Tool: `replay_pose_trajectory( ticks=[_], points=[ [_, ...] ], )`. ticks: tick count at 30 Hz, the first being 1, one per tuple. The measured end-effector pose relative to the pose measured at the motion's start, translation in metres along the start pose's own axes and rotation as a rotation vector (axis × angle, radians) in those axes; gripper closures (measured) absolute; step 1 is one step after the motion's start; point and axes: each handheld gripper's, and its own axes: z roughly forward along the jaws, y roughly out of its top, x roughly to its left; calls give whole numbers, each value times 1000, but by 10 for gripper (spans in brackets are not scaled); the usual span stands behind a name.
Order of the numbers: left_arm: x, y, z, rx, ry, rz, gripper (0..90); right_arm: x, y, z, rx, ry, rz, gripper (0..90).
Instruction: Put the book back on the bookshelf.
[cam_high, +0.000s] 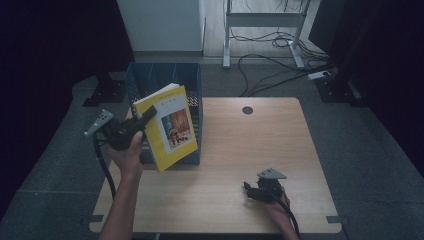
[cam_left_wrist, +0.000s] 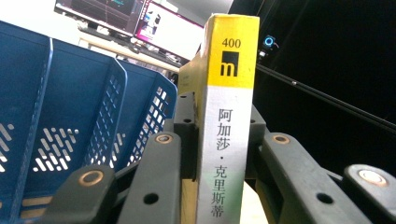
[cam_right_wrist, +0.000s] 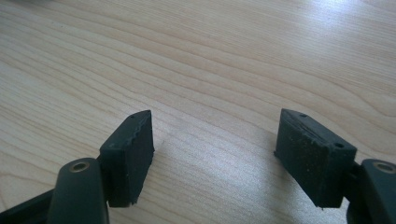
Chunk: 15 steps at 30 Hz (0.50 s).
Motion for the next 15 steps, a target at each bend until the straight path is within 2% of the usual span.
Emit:
replay_pose_trajectory(
  ticks=[15],
  points=[
    [2, 6, 13, -5, 38, 9, 753, 0, 0, 0, 0, 1, 1, 273]
  ],
)
